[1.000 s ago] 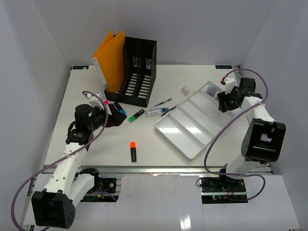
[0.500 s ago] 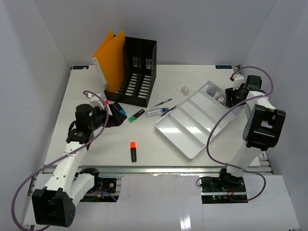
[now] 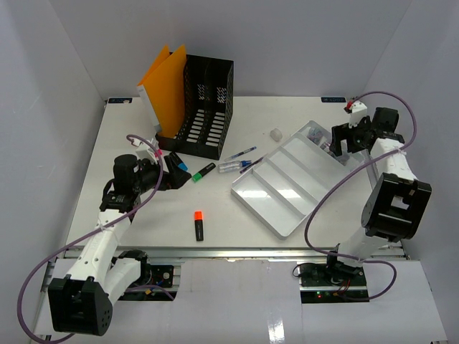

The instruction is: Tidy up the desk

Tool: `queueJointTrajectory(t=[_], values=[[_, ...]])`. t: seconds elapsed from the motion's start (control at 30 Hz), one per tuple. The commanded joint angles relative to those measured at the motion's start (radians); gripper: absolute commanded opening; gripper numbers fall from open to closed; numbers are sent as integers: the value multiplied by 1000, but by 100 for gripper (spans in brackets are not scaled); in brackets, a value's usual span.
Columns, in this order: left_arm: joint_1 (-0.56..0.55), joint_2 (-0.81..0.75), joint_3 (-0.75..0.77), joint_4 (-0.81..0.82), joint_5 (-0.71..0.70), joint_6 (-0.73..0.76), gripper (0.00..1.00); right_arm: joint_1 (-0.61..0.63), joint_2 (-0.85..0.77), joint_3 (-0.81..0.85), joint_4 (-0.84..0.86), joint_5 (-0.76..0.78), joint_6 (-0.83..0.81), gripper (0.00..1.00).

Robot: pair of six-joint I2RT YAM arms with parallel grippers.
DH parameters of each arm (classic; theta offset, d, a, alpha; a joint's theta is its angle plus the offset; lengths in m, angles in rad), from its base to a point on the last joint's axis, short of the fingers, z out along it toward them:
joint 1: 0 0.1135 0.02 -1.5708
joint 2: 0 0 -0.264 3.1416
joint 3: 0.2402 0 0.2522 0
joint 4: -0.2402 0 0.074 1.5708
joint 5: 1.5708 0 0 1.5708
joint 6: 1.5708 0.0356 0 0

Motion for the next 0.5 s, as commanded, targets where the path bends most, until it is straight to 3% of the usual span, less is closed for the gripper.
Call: queueJointTrajectory(t=[0.0, 0.13, 0.23, 0.33, 0.47], values=[[7, 13, -19, 40, 71, 11, 98, 66, -107, -20, -198, -365, -105, 98], [7, 64, -31, 63, 142, -9, 95, 289, -161, -51, -276, -412, -160, 98], [0, 116, -26, 35, 141, -39, 91, 460, -201, -115, -191, -421, -131, 98], [-32, 149, -8, -56, 81, -50, 86, 485, -194, -146, -169, -442, -128, 98], [-157, 132, 2, -202, -146, -117, 85, 484, -198, -177, -157, -431, -129, 98]])
